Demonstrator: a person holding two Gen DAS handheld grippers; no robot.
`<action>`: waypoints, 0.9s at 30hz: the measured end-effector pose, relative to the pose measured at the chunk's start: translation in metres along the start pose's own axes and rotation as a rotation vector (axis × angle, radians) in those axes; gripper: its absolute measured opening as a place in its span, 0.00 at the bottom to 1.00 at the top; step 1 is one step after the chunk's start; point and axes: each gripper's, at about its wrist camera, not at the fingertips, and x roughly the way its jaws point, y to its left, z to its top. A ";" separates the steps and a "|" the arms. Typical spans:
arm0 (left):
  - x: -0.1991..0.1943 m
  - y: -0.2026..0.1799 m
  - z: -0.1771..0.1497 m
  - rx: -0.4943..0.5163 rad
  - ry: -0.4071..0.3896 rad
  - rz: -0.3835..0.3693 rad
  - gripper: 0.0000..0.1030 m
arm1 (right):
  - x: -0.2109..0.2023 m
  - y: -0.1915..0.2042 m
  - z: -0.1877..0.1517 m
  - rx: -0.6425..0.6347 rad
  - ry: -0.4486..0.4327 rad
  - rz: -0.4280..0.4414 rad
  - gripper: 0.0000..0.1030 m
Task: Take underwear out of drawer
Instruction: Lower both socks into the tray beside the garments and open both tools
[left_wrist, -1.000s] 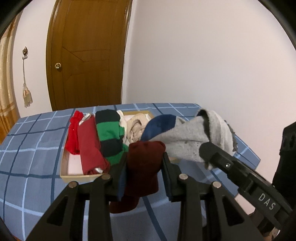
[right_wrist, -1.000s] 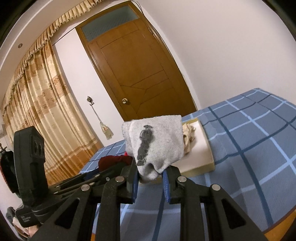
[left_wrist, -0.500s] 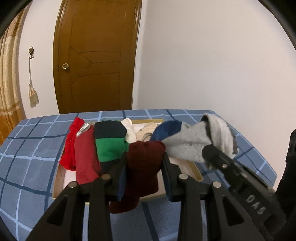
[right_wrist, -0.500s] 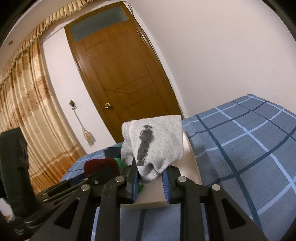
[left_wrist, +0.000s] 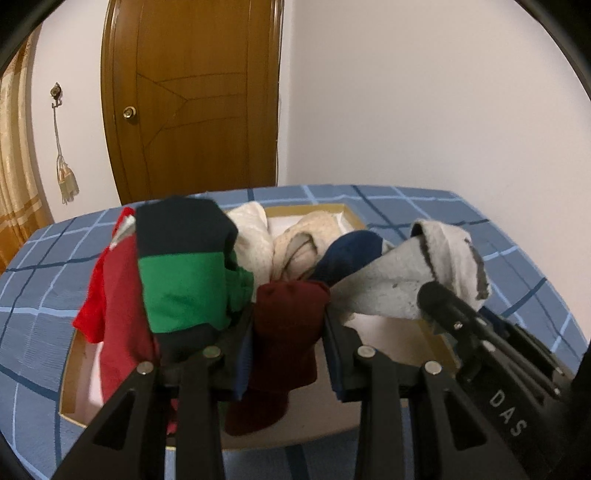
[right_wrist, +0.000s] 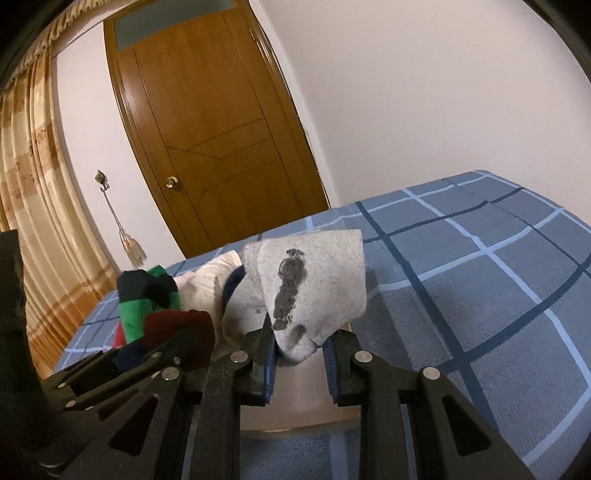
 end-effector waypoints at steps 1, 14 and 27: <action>0.004 0.000 -0.001 0.003 0.002 0.006 0.32 | 0.003 0.000 -0.001 -0.004 0.005 -0.004 0.24; 0.019 -0.002 -0.001 0.025 0.005 0.062 0.38 | 0.043 -0.004 0.003 0.049 0.148 0.124 0.39; -0.005 0.002 -0.003 0.018 -0.097 0.033 0.81 | 0.004 -0.005 0.003 0.044 -0.068 0.096 0.64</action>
